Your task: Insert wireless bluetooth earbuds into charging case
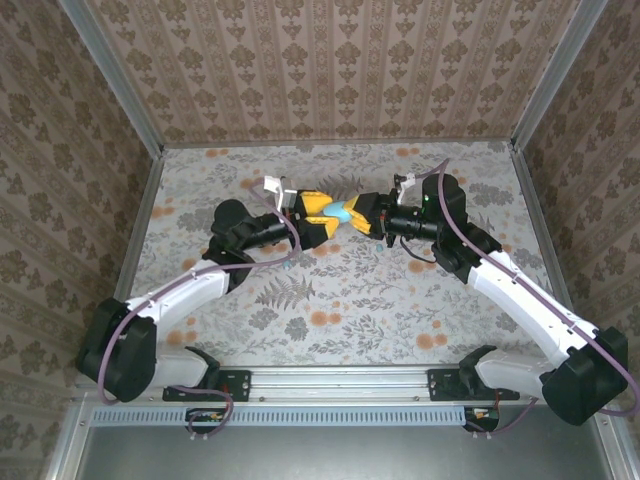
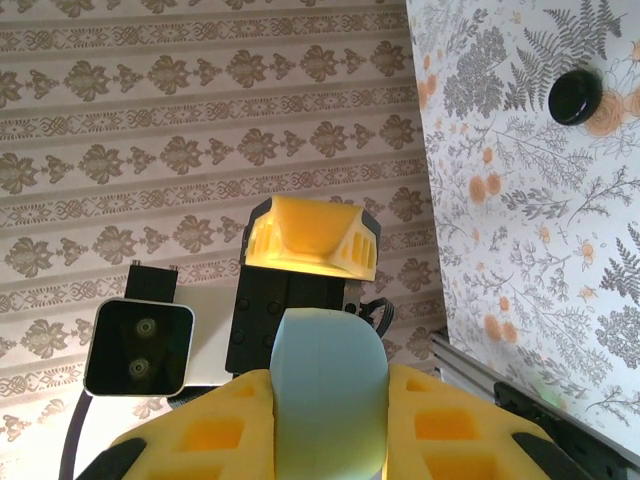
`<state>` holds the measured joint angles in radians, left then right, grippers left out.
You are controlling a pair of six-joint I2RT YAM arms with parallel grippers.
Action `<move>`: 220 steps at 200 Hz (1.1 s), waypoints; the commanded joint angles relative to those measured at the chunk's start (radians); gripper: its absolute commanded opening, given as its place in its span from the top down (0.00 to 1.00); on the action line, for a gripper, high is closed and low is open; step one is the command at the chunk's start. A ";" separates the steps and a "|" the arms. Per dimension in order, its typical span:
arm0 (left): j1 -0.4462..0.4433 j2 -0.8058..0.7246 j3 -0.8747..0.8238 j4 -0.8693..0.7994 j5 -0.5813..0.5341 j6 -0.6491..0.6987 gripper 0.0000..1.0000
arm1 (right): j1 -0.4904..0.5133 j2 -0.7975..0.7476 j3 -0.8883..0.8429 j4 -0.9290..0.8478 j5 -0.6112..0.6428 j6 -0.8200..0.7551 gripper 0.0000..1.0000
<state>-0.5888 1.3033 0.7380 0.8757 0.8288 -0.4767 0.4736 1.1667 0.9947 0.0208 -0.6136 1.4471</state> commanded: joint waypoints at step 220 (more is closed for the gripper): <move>-0.018 0.068 0.062 -0.038 0.085 0.034 0.38 | -0.015 -0.025 0.007 0.034 0.002 0.031 0.85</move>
<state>-0.6018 1.3617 0.7780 0.8440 0.8879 -0.4702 0.4660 1.1664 0.9947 0.0212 -0.6140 1.4479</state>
